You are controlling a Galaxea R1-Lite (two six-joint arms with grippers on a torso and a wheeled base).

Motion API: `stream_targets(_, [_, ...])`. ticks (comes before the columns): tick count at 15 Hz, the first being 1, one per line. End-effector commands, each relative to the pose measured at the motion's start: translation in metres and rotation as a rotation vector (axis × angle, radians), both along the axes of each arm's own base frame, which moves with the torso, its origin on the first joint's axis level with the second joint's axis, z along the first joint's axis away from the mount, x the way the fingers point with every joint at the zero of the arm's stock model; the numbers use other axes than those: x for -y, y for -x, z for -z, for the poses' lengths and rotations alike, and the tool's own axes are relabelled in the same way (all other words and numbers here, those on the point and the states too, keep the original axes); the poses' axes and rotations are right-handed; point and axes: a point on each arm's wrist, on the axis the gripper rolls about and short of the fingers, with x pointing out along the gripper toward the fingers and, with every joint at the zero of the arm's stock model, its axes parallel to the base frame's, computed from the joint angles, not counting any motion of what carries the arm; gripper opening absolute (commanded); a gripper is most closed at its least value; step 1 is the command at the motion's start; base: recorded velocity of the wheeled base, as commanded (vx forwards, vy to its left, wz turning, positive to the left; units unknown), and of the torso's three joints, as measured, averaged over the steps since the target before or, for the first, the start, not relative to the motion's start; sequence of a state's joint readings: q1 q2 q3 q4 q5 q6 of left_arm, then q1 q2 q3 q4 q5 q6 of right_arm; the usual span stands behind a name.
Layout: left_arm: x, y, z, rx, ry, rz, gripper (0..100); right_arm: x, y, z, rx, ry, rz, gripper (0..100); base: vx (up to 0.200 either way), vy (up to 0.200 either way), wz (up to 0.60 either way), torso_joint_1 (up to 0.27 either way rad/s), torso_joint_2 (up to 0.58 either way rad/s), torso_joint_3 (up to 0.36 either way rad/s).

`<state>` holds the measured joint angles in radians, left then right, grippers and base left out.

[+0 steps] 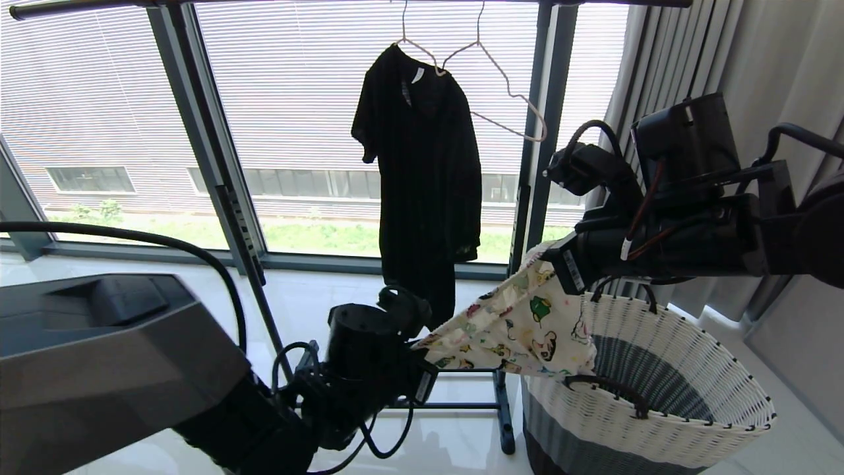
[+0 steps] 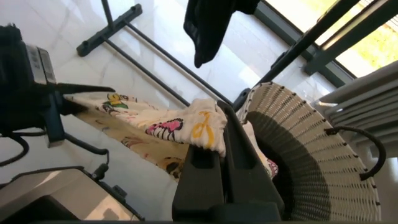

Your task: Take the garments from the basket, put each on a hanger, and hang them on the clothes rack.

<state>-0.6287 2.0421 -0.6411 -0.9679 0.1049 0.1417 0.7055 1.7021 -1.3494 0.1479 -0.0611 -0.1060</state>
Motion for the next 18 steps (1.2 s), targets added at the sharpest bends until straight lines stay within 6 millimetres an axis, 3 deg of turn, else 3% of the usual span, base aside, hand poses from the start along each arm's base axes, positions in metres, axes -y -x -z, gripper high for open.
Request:
stream_targets(1, [-0.064, 0.028, -0.085, 0.119, 0.034, -0.056, 0, 0.004, 0.005, -0.002, 0.005, -0.002, 0.001, 0, 0.0, 0.0, 0.0, 0.0, 0.0, 0.0])
stream_targets(5, [-0.075, 0.06, -0.176, 0.066, 0.025, 0.007, 0, 0.024, 0.028, -0.016, 0.037, -0.025, 0.003, 0, 0.0, 0.0, 0.0, 0.0, 0.0, 0.0])
stream_targets(7, [-0.071, 0.071, -0.195, 0.032, 0.008, 0.042, 0, 0.032, 0.037, -0.026, 0.067, -0.05, 0.005, 0, 0.0, 0.0, 0.0, 0.0, 0.0, 0.0])
stream_targets(10, [-0.066, 0.1, -0.189, -0.018, -0.056, 0.108, 0, 0.043, 0.051, -0.032, 0.077, -0.051, 0.0, 0, 0.0, 0.0, 0.0, 0.0, 0.0, 0.0])
stream_targets(12, [-0.074, 0.094, -0.204, 0.039, -0.144, 0.101, 0, 0.053, 0.062, -0.032, 0.047, -0.018, -0.001, 0, 0.0, 0.0, 0.0, 0.0, 0.0, 0.0])
stream_targets(14, [-0.082, 0.082, -0.207, 0.05, -0.175, 0.054, 0, 0.062, 0.072, -0.024, 0.028, 0.001, 0.006, 0, 0.0, 0.0, 0.0, 0.0, 0.0, 0.0])
stream_targets(18, [-0.079, 0.098, -0.169, -0.024, -0.314, -0.018, 0, 0.088, 0.09, -0.035, 0.064, -0.013, 0.059, 0, 0.0, 0.0, 0.0, 0.0, 0.0, 0.0])
